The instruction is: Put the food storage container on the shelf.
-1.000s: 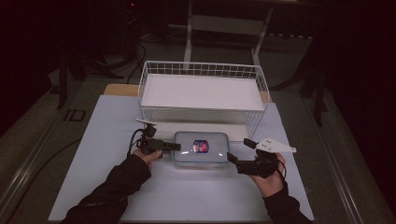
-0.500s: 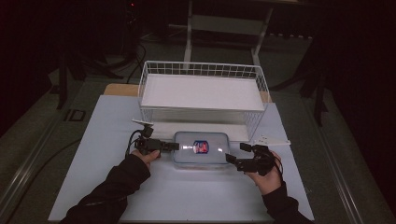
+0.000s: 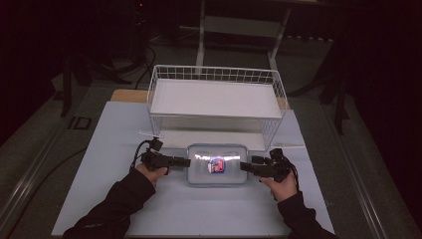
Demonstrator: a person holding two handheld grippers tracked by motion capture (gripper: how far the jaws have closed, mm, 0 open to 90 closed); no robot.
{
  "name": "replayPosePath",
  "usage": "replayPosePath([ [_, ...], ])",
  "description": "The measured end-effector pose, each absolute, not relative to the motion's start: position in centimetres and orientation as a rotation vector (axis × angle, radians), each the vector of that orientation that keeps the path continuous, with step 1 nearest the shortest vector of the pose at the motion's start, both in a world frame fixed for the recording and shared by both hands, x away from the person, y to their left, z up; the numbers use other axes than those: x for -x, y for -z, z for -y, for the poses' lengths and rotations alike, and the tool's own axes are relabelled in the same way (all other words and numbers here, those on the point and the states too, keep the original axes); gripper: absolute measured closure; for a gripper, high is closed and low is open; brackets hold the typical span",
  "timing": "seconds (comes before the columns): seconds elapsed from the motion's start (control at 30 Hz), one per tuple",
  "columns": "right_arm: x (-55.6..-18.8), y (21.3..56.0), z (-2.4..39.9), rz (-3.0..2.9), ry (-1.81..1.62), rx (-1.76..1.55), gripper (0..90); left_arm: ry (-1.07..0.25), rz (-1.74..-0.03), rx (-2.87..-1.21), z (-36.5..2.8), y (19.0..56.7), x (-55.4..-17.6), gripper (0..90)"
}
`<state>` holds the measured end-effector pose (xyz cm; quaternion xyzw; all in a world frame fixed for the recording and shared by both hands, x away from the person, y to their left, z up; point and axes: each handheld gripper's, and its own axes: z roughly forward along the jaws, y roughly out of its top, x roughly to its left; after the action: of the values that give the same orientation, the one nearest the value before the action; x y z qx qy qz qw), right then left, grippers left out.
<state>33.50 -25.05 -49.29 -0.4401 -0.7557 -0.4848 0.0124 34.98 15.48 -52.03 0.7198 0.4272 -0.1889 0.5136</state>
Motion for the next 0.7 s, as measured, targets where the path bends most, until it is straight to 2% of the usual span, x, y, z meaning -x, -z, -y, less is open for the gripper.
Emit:
replayPosePath([
  [0.17,-33.9,49.9,25.3,2.339,1.455,1.344,30.6,0.449,-0.995,-1.736,-15.6,52.1,-34.6,58.2],
  [0.2,-33.9,50.2,25.4,2.327,1.438,1.336,35.0,0.445,-0.990,-1.738,-15.6,52.1,-34.6,58.5],
  [0.27,-33.9,50.3,25.5,2.304,1.439,1.325,36.2,0.444,-0.987,-1.739,-15.6,52.1,-34.5,58.7],
  [0.3,-33.9,50.4,25.5,2.299,1.437,1.321,38.9,0.444,-0.988,-1.737,-15.6,52.1,-34.5,58.7],
  [0.33,-33.9,50.2,25.5,2.279,1.438,1.293,45.2,0.444,-0.991,-1.736,-15.6,52.1,-34.4,58.7],
  [0.5,-34.0,50.2,25.7,2.267,1.431,1.284,48.1,0.432,-0.989,-1.733,-15.5,52.0,-34.1,58.7],
  [0.7,-33.4,50.0,25.8,2.273,1.436,1.281,51.2,0.336,-0.964,-1.787,-15.0,51.3,-33.0,58.4],
])
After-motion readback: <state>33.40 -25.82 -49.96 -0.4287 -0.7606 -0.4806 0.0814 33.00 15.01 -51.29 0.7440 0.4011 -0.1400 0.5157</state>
